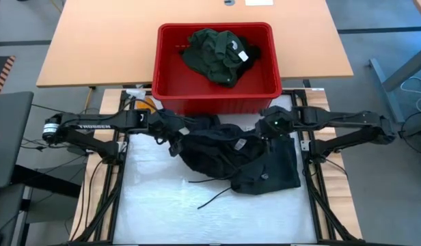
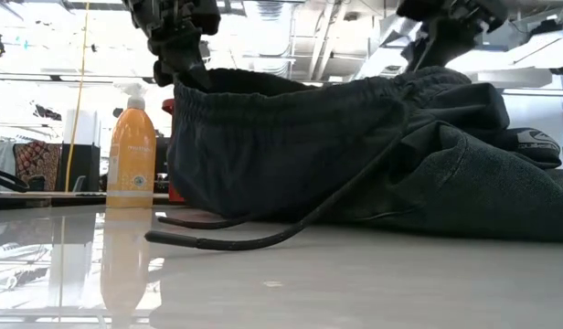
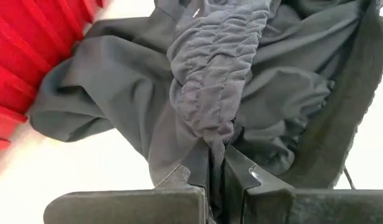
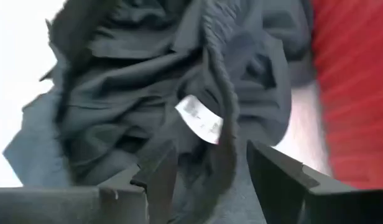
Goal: Fold laundry
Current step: Fold the black shorts
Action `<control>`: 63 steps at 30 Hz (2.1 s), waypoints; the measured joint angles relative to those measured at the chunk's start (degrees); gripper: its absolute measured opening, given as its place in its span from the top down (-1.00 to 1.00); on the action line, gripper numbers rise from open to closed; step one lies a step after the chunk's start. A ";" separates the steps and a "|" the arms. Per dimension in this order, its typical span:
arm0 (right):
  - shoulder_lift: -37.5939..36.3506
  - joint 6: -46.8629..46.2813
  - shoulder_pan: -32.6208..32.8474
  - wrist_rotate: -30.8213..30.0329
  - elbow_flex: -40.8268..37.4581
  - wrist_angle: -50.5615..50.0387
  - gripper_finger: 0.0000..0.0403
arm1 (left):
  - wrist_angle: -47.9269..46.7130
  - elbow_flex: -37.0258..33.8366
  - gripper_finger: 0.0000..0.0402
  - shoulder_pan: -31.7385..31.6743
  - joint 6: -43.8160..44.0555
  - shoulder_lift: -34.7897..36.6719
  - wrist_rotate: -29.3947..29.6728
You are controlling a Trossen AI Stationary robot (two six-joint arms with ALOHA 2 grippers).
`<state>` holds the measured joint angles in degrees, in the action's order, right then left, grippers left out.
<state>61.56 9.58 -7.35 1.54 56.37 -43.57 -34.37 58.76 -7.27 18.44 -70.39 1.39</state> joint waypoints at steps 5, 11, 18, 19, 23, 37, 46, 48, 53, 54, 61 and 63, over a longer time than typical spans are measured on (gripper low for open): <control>2.56 -2.32 -1.18 -0.95 -0.01 -0.36 -0.10 | 1.20 0.00 1.00 0.00 -0.24 0.00 0.00; 8.07 -5.27 -2.19 -1.65 -0.01 -0.94 -0.09 | 1.31 0.00 1.00 0.00 -0.24 0.00 0.00; 14.87 -8.52 -1.71 -0.33 -0.03 -3.91 0.38 | 1.31 0.00 1.00 0.21 -0.32 0.00 -1.22; 15.23 -8.52 -1.65 -0.37 0.20 -4.02 0.56 | 1.31 0.00 1.00 0.32 -0.73 0.00 -2.00; 15.32 -9.09 -2.19 -0.70 3.98 -4.26 0.88 | 1.26 0.00 1.00 0.55 -3.22 0.22 -7.92; 20.78 2.59 0.87 -23.15 36.81 31.32 0.89 | 0.82 2.79 1.00 -2.10 -7.45 24.73 -3.44; 35.92 1.24 1.36 -21.21 50.54 52.49 0.89 | -0.91 14.09 1.00 -2.03 -13.62 35.23 4.66; 38.06 2.59 2.30 -21.24 53.86 51.55 0.89 | -3.82 18.33 1.00 -2.03 -14.56 34.56 5.18; 36.56 1.26 3.99 -26.79 55.90 32.18 0.89 | -15.72 24.90 1.00 -2.03 -10.03 29.10 1.34; 35.69 -3.23 3.46 -26.69 55.65 25.15 0.89 | -19.43 24.72 1.00 -2.03 -7.45 27.62 -0.85; 31.95 -24.32 2.48 -21.48 38.38 -3.56 0.89 | -33.36 11.35 1.00 1.09 5.97 17.76 -13.89; 30.44 -27.97 4.31 -20.35 31.67 -4.47 0.89 | -27.10 4.71 1.00 3.40 7.68 14.79 -17.05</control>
<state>92.00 -18.39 -3.04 -18.81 88.03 -48.04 -61.47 63.48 -3.87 26.11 -55.60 -15.67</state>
